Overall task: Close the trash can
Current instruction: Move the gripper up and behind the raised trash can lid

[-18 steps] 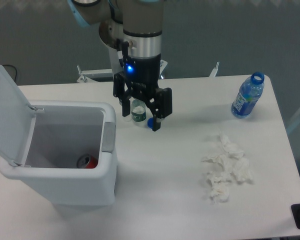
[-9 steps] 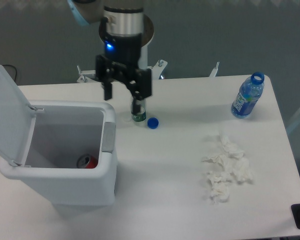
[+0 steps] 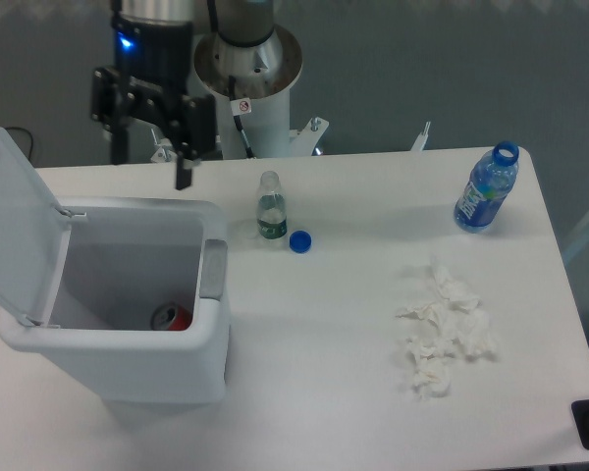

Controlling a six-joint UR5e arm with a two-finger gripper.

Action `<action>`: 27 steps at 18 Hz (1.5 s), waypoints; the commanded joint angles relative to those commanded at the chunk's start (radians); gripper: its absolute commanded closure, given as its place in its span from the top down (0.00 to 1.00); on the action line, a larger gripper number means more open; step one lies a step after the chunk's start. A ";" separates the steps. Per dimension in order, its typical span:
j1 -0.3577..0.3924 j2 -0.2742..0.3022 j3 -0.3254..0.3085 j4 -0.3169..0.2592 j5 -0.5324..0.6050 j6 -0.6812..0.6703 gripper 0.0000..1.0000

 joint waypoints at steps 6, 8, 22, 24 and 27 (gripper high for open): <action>-0.150 0.028 -0.003 -0.038 -0.069 -0.161 1.00; -0.193 0.025 -0.003 -0.035 -0.087 -0.213 1.00; -0.330 -0.119 0.121 -0.017 -0.083 -0.221 1.00; -0.338 -0.142 0.149 -0.017 -0.083 -0.218 1.00; -0.339 -0.158 0.153 0.004 -0.078 -0.218 1.00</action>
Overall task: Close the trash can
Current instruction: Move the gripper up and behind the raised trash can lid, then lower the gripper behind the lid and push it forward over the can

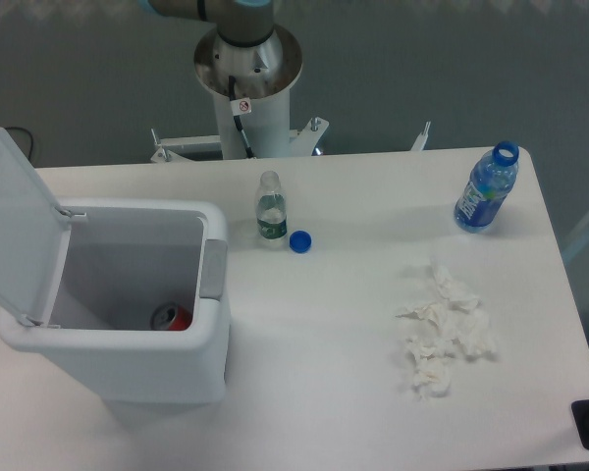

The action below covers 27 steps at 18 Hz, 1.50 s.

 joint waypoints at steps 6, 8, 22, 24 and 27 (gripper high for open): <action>0.002 -0.022 0.005 0.008 0.092 -0.005 1.00; 0.003 -0.028 0.005 0.015 0.120 -0.008 1.00; 0.055 -0.006 0.011 0.015 0.204 -0.078 1.00; 0.057 -0.005 0.011 0.015 0.228 -0.080 1.00; 0.080 -0.005 0.011 0.015 0.232 -0.078 1.00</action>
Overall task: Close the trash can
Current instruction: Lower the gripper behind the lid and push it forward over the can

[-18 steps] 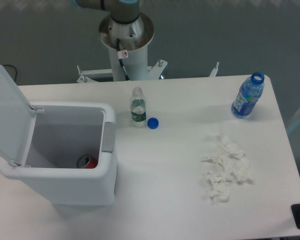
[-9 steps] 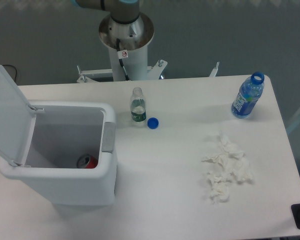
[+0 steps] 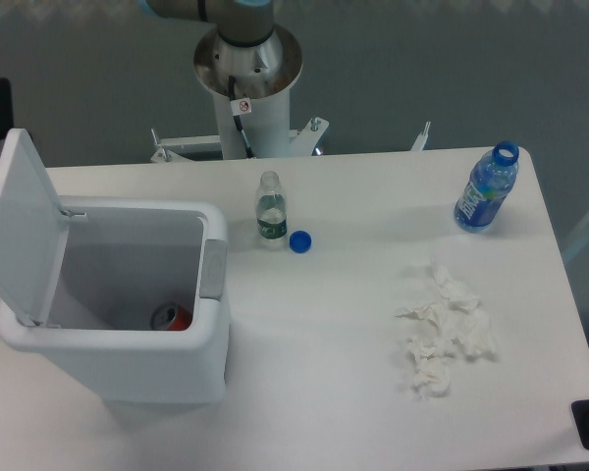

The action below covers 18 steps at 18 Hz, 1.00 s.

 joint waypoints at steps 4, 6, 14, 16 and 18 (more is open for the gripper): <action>0.035 -0.003 -0.011 -0.002 0.002 0.002 1.00; 0.069 -0.002 -0.014 -0.002 -0.005 0.000 1.00; 0.144 -0.011 -0.006 0.000 0.000 0.012 1.00; 0.160 -0.012 -0.006 0.000 0.000 0.014 1.00; 0.179 -0.014 -0.006 0.000 -0.002 0.014 1.00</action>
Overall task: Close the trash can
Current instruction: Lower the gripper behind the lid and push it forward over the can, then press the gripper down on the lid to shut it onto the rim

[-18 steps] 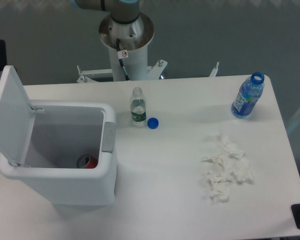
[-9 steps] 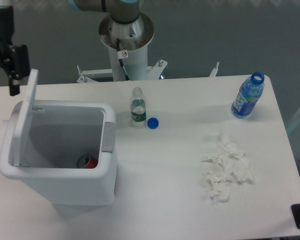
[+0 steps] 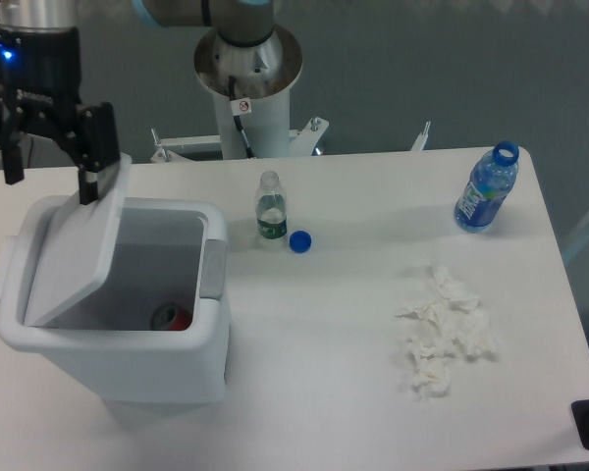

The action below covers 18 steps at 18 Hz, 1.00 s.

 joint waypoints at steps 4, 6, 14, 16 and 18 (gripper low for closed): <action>0.019 -0.012 0.000 0.003 0.002 0.011 1.00; 0.035 -0.012 0.000 0.003 0.002 0.026 1.00; 0.095 -0.017 -0.003 0.011 -0.002 0.083 1.00; 0.097 -0.021 -0.009 0.015 0.000 0.086 1.00; 0.109 -0.021 -0.008 0.017 0.000 0.086 1.00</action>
